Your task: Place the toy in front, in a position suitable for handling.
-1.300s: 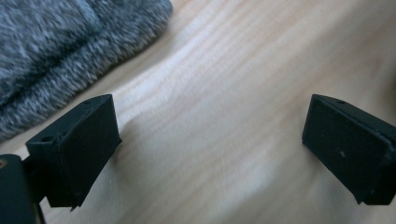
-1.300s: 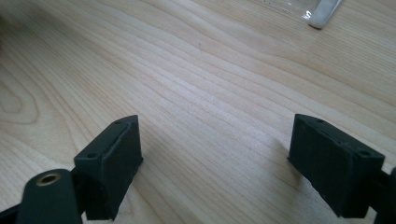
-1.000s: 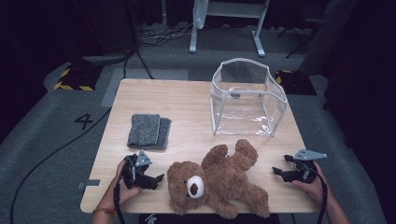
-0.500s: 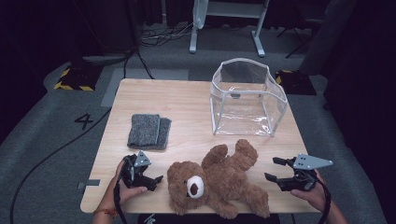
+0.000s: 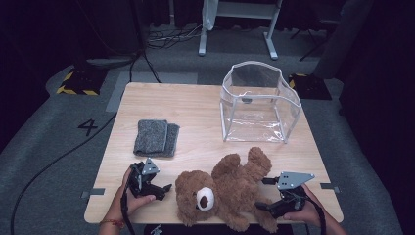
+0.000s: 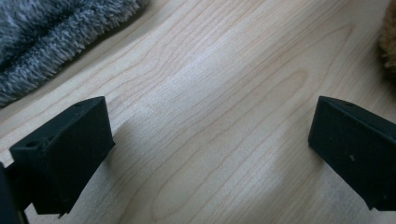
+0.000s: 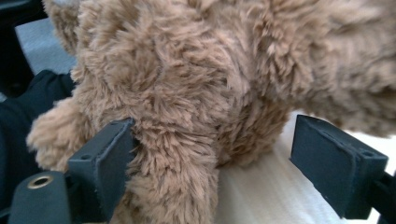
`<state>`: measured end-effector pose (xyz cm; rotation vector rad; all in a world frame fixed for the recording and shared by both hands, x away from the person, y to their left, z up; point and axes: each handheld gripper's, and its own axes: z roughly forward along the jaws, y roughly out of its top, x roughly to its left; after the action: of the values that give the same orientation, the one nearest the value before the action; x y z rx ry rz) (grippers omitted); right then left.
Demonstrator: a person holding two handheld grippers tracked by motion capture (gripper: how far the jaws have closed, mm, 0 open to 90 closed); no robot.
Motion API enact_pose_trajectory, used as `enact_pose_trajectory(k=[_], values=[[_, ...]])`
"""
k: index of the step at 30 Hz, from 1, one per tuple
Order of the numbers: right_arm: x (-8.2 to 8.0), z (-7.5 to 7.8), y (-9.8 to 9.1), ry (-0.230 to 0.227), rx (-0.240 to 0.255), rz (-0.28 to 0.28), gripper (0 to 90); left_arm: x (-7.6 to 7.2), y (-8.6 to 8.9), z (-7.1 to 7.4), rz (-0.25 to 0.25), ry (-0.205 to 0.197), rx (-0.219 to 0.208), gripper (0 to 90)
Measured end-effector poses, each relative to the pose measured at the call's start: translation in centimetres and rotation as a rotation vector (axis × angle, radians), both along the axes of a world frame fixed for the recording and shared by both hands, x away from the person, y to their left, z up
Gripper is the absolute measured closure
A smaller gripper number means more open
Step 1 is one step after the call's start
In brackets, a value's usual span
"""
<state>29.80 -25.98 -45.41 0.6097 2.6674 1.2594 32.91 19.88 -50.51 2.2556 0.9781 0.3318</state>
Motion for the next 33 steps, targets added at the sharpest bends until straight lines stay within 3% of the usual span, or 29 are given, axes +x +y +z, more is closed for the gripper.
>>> enact_pose_trajectory(k=[4, 6, 7, 9, 11, 15, 17, 22, 23, 28, 31, 33], values=[[0.3, -0.5, 0.2, 0.076, -0.004, 0.011, 17.1, 0.0, -0.1, 0.0, 0.001, -0.001, -0.002, 0.0], [0.7, -1.1, 0.5, 0.125, -0.006, 0.040, 28.5, 0.1, -0.2, 0.0, -0.002, 0.003, 0.003, 0.0], [0.7, -1.1, 0.5, 0.125, -0.006, 0.040, 28.5, 0.1, -0.2, 0.0, -0.002, 0.003, 0.003, 0.0], [0.8, -1.3, 0.7, 0.130, -0.008, 0.061, 40.0, 0.2, -0.5, 0.0, 0.006, -0.001, -0.002, 0.0], [0.8, -1.1, 0.7, 0.108, -0.015, 0.096, 60.8, 0.4, -0.8, 0.0, 0.013, -0.001, 0.001, 0.0], [0.8, -0.9, 0.5, 0.067, -0.021, 0.086, 68.7, 0.4, -0.8, 0.0, 0.011, -0.001, 0.002, 0.0], [1.1, -0.8, 0.0, 0.036, -0.026, 0.045, 73.5, 0.5, -0.9, 0.0, 0.009, 0.002, -0.001, 0.0], [2.0, -0.8, -1.2, 0.006, -0.034, -0.016, 74.9, 0.5, -0.9, 0.0, 0.010, 0.003, -0.001, 0.0], [2.4, -0.8, -2.1, -0.003, -0.042, -0.058, 75.3, 0.5, -0.9, 0.0, 0.012, 0.003, -0.001, 0.0], [3.2, -0.7, -3.9, -0.015, -0.048, -0.133, 75.4, 0.5, -0.9, 0.0, 0.013, 0.002, -0.003, 0.0], [3.7, -0.7, -6.1, -0.018, -0.049, -0.201, 75.4, 0.5, -1.0, 0.0, 0.017, 0.000, -0.002, 0.0], [3.8, -0.8, -6.5, -0.015, -0.047, -0.212, 75.2, 0.5, -1.0, 0.0, 0.017, 0.000, -0.002, 0.1]])
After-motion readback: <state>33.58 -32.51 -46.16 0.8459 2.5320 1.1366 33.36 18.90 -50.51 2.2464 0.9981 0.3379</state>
